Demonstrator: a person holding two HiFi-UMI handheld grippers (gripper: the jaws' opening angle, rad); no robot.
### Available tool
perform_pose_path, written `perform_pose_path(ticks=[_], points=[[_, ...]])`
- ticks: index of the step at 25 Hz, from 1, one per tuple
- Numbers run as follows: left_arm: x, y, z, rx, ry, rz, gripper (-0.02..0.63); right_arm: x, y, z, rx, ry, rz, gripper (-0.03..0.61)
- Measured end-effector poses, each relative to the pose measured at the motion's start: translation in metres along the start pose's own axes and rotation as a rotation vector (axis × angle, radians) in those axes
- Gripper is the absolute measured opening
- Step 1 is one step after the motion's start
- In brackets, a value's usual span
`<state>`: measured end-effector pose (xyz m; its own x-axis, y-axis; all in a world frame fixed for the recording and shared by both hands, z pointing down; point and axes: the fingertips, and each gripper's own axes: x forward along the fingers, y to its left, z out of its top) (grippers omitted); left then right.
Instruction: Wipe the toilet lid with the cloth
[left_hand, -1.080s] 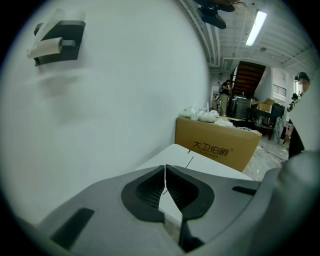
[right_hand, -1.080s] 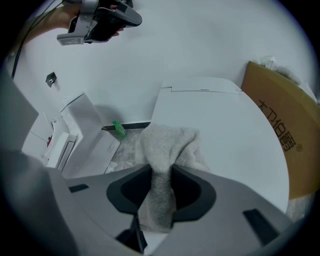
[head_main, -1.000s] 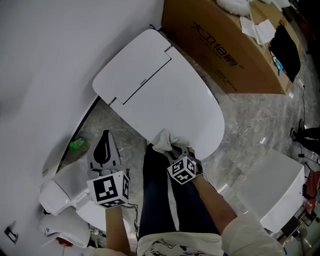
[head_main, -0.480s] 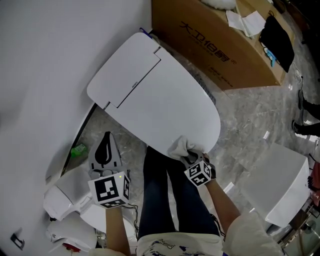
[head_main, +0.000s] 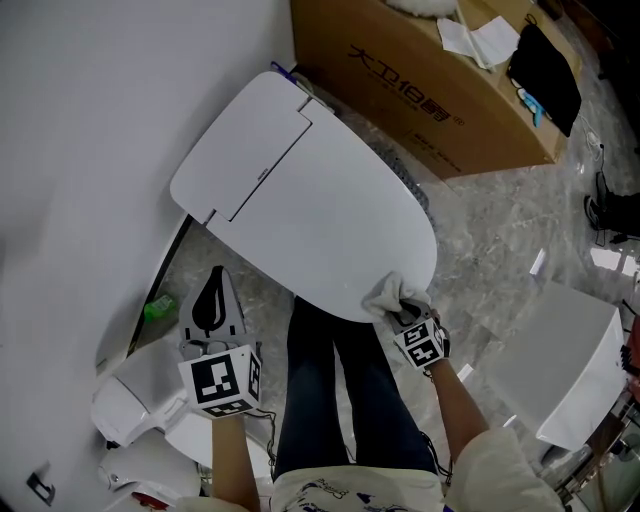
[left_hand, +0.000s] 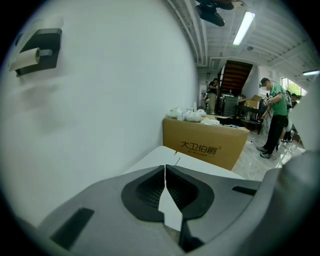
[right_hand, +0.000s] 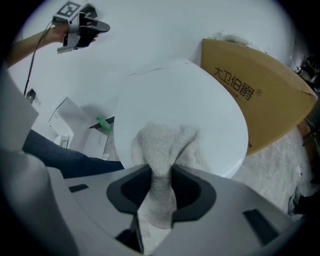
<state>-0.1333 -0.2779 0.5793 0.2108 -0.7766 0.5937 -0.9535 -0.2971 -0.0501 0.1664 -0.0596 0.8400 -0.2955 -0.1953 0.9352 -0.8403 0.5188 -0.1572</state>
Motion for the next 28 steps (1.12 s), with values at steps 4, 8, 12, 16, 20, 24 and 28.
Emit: perform_pose_path(ticks=[4, 8, 12, 16, 20, 24, 28], points=[[0.001, -0.003, 0.002, 0.002, -0.001, -0.005, 0.011, 0.001, -0.002, -0.002, 0.044, 0.01, -0.004, 0.113], [0.001, -0.004, 0.005, -0.001, -0.004, -0.007, 0.011, -0.002, -0.004, 0.001, 0.151, 0.027, 0.011, 0.111], [-0.002, -0.006, 0.017, 0.004, -0.022, -0.01, 0.011, -0.02, -0.023, 0.02, 0.293, -0.046, -0.026, 0.106], [-0.008, -0.006, 0.04, -0.003, -0.057, 0.003, 0.011, -0.054, -0.049, 0.054, 0.449, -0.188, -0.067, 0.106], [-0.019, -0.009, 0.073, -0.021, -0.103, 0.012, 0.011, -0.103, -0.062, 0.102, 0.48, -0.329, -0.105, 0.106], [-0.035, -0.013, 0.113, -0.023, -0.16, 0.009, 0.012, -0.164, -0.069, 0.167, 0.427, -0.479, -0.148, 0.106], [-0.06, -0.015, 0.158, -0.036, -0.229, 0.011, 0.012, -0.233, -0.069, 0.239, 0.361, -0.636, -0.18, 0.106]])
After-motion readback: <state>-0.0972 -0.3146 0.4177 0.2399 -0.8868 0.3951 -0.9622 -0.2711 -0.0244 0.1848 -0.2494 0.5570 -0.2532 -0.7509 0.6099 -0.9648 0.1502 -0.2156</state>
